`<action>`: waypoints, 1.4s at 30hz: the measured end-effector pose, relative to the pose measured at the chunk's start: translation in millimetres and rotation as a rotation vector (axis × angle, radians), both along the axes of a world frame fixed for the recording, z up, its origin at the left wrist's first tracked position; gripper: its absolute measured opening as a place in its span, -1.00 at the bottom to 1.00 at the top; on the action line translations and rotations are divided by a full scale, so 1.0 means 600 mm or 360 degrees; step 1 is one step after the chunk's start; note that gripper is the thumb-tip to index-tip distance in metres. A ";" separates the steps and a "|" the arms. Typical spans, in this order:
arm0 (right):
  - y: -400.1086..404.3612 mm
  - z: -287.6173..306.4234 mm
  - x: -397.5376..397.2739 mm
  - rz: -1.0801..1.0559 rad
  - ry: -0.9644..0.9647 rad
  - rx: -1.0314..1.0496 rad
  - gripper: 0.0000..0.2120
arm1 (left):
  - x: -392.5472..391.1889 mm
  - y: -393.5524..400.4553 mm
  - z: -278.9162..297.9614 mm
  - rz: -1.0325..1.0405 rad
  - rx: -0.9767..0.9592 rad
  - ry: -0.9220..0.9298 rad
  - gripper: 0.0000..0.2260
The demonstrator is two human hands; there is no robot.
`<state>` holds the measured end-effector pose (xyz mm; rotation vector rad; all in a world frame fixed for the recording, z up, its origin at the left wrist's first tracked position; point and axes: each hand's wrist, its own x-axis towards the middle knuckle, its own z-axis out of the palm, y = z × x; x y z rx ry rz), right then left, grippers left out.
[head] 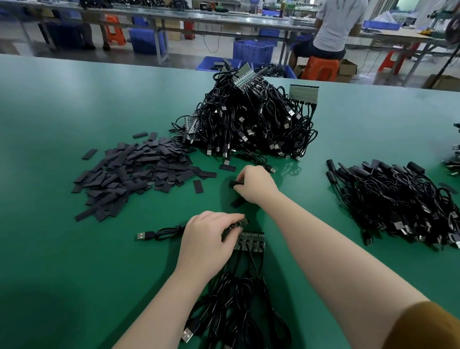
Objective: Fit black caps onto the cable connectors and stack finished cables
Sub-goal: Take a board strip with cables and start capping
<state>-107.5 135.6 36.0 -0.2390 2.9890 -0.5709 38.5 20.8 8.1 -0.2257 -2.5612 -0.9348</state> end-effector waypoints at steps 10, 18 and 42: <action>0.035 0.008 0.145 -0.0284 0.0376 -0.1376 -0.84 | 0.001 0.003 -0.001 0.0045 0.0131 -0.0015 -0.76; 0.099 -0.008 0.239 -0.0567 0.0362 -0.1788 -0.78 | 0.008 0.020 0.003 0.0077 0.0229 -0.0026 -0.76; 0.080 -0.013 0.257 -0.0375 0.0132 -0.1885 -0.79 | 0.020 0.018 0.013 -0.0123 0.0386 0.0087 -0.77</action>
